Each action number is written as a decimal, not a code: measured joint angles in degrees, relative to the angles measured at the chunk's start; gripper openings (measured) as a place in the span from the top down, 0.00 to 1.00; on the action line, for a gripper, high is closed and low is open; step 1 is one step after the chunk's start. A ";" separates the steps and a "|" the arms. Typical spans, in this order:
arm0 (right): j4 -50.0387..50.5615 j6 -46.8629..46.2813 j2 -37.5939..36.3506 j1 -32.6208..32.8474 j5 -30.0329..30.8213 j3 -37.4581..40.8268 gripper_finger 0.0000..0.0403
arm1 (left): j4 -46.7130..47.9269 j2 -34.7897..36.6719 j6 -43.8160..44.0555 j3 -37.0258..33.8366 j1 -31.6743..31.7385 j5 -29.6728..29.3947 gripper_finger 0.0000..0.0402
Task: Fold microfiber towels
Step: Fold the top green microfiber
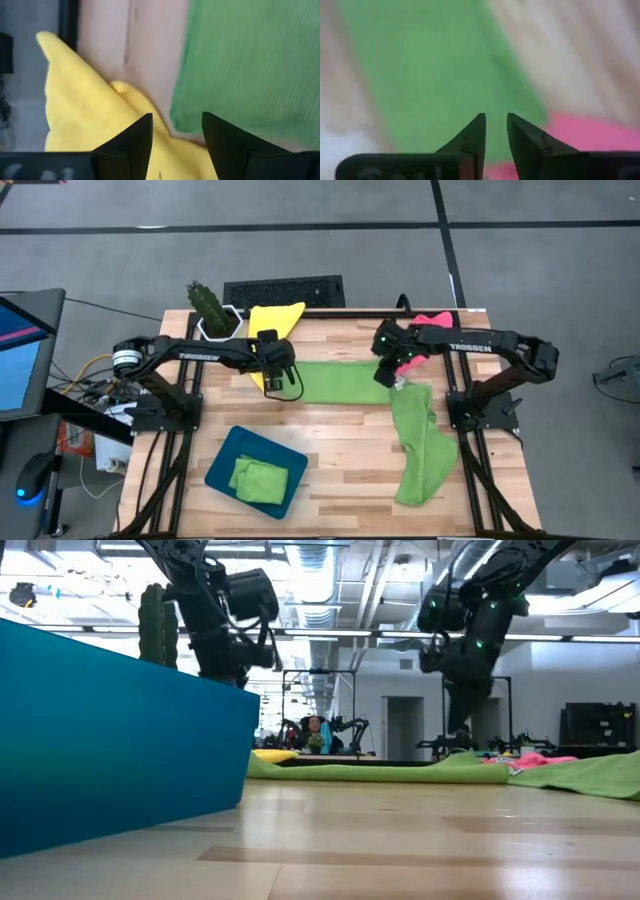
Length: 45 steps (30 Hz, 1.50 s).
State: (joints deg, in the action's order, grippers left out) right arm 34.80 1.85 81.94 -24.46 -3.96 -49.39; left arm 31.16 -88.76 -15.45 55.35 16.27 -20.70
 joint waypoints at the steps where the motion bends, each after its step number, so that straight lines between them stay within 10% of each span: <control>1: -1.47 -0.53 0.07 1.21 -1.77 0.00 0.75 | 0.11 1.03 1.56 0.02 -0.06 1.39 0.59; 9: -17.66 -3.26 0.08 12.05 1.84 7.99 0.78 | -6.10 12.61 18.26 -7.22 -3.70 16.35 0.65; 19: -24.94 -7.87 0.10 16.54 9.09 14.98 0.80 | -18.22 13.91 33.32 -21.79 -15.98 2.58 0.68; 45: -34.26 -5.93 0.10 14.57 11.60 19.69 0.80 | -18.69 -0.54 40.63 -17.50 -20.84 -12.67 0.68</control>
State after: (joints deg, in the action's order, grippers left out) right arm 0.54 -4.08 82.04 -9.89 7.64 -29.69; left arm 12.47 -89.30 25.18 37.85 -4.57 -33.37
